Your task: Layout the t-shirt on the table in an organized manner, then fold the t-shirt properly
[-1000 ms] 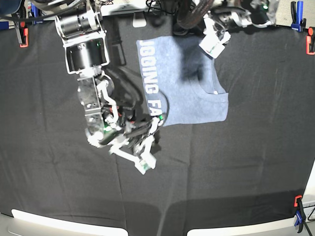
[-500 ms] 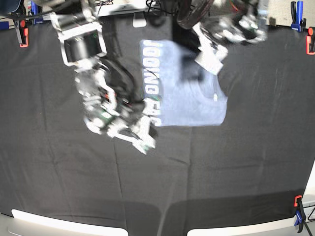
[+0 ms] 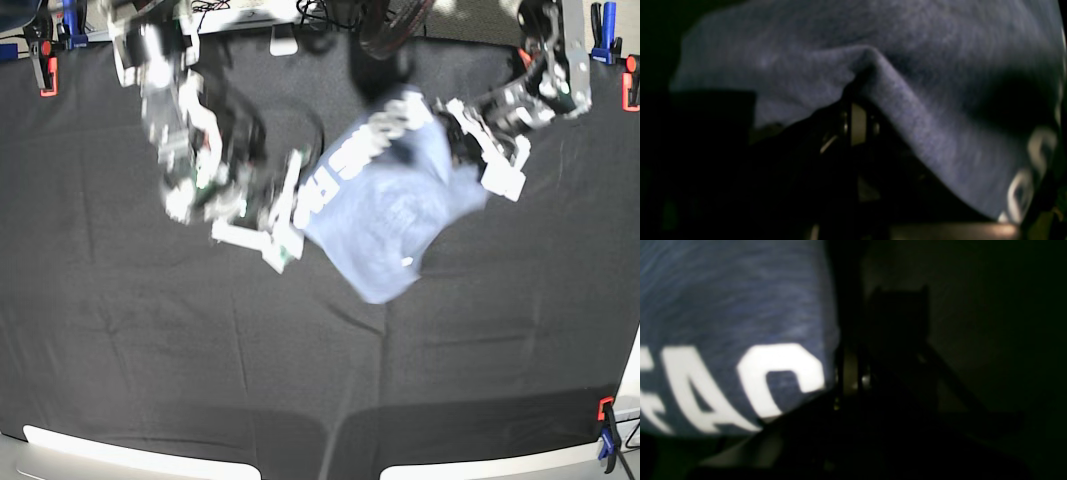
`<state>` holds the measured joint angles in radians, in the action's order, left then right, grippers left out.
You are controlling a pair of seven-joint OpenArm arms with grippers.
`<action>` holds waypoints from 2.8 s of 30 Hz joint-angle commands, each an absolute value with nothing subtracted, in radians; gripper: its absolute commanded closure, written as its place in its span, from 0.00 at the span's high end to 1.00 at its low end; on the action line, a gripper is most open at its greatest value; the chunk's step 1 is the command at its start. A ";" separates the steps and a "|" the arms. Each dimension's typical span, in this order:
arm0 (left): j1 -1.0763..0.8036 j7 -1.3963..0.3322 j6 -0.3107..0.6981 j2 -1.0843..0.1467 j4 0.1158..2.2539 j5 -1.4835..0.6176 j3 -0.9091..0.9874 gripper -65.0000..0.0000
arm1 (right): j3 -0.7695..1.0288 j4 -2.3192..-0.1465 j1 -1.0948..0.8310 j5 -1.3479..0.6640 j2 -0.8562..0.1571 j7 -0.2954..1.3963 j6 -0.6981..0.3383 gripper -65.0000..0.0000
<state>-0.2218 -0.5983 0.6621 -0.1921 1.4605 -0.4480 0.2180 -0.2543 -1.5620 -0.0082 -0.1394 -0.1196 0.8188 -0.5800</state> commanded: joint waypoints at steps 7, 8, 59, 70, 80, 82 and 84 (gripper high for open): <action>-0.101 -0.549 0.644 -0.200 1.357 -0.454 0.221 0.00 | -0.261 -1.714 -0.154 -0.155 -0.108 0.808 -0.595 0.00; -0.089 -0.550 0.643 -0.200 1.351 -0.453 0.221 0.00 | -0.266 -1.719 -0.167 -0.155 -0.108 0.805 -0.595 0.00; -0.929 -0.690 0.685 -0.333 1.432 -0.653 0.498 0.00 | 0.137 -1.888 -0.997 -0.162 -0.078 0.950 -0.482 0.00; -0.627 -0.118 0.685 -0.324 0.748 -0.364 0.244 0.00 | 0.137 -1.177 -0.650 -0.082 -0.107 0.755 -0.446 0.00; -0.324 0.015 0.570 -0.204 0.389 -0.193 0.235 0.00 | 0.137 -0.578 -0.348 -0.027 -0.178 0.385 -0.445 0.00; -0.283 0.015 0.469 -0.180 0.352 -0.170 0.235 0.00 | 0.137 -0.486 -0.291 -0.028 -0.181 0.347 -0.444 0.00; -0.253 0.016 0.389 -0.168 0.329 -0.165 0.235 0.00 | 0.137 -0.417 -0.240 -0.028 -0.180 0.328 -0.445 0.00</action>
<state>-0.2417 0.0109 0.3882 -0.1524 0.3279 -0.1604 0.2344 0.1349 -0.4118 -0.2344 -0.0257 -0.1741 0.3309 -0.4404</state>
